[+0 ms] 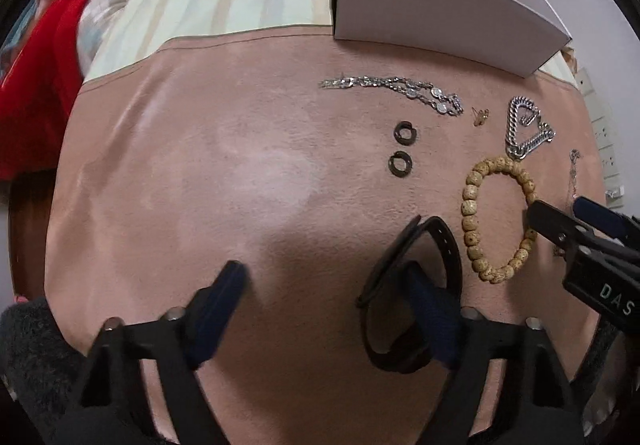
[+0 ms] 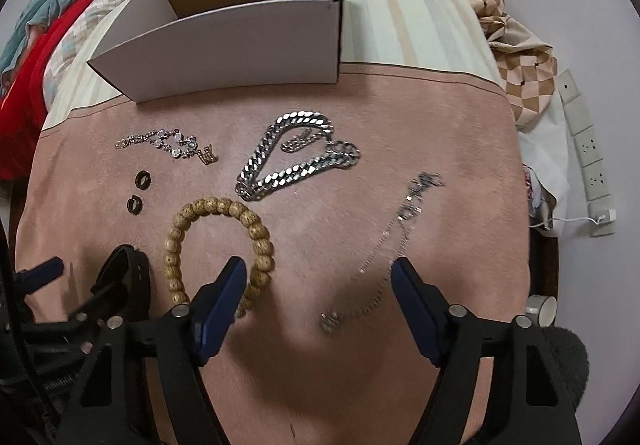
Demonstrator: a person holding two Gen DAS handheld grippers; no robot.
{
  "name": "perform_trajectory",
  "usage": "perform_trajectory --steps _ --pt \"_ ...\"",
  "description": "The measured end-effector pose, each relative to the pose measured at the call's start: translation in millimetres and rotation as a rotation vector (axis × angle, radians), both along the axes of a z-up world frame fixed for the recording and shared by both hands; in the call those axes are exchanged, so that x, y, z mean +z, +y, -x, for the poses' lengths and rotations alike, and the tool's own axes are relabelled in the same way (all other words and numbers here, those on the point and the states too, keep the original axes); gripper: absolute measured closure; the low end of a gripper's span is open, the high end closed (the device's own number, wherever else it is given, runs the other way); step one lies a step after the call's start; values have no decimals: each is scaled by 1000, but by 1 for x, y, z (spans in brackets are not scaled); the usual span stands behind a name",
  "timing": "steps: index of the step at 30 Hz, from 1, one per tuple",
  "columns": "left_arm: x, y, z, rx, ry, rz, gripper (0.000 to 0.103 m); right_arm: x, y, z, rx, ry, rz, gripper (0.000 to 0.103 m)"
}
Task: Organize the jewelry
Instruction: 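Grasp the black watch band with the left gripper while the right gripper grasps the wooden bead bracelet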
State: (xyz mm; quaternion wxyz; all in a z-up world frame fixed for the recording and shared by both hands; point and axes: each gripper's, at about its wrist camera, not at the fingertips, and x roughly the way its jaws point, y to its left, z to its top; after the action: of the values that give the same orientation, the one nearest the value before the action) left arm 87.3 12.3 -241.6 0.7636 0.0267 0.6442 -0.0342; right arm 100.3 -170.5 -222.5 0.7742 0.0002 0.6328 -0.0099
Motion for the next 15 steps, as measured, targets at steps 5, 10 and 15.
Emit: perform_trajectory --steps 5,10,15 --pt "8 -6 1 -22 -70 9 81 -7 12 1 23 -10 36 35" --pt "13 0 -4 -24 -103 4 94 -2 24 6 37 -41 40 39" --pt "14 9 -16 -27 -116 9 97 0 32 12 47 -51 35 48"
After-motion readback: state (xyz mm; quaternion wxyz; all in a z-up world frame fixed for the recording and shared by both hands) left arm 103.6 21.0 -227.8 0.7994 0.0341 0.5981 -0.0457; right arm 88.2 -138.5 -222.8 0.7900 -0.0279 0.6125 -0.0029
